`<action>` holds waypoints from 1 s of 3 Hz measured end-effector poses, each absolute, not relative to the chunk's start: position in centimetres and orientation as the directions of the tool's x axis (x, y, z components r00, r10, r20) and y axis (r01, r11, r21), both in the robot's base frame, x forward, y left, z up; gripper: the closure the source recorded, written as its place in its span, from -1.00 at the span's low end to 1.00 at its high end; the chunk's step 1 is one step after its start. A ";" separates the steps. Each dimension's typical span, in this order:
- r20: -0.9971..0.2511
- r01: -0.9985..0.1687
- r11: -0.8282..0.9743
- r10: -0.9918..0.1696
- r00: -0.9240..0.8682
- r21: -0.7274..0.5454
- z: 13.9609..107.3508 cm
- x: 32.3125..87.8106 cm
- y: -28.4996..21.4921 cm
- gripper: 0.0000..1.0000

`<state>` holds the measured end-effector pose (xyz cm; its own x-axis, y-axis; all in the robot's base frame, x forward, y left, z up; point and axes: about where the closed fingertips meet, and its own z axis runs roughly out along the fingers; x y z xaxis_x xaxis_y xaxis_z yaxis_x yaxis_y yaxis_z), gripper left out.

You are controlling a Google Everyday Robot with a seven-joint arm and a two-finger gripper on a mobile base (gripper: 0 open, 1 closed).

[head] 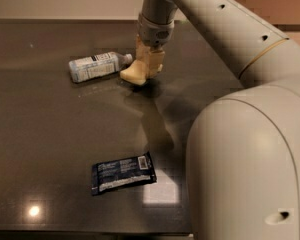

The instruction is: Move sponge near blue plastic bottle

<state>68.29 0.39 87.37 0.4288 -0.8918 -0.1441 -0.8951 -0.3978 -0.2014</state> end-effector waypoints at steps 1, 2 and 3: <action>-0.152 -0.894 -0.400 -0.889 0.432 -0.203 87.1 69.4 1.2 -0.25; -0.158 -0.897 -0.390 -0.892 0.424 -0.209 86.8 70.3 1.5 -0.72; -0.160 -0.895 -0.388 -0.891 0.425 -0.221 86.6 70.7 1.9 -1.00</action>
Offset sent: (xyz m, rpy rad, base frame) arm 0.0237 0.0068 -0.0022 0.0070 0.0206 -0.0161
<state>70.73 1.88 86.57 0.4254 -0.8907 -0.1602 -0.8949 -0.3877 -0.2211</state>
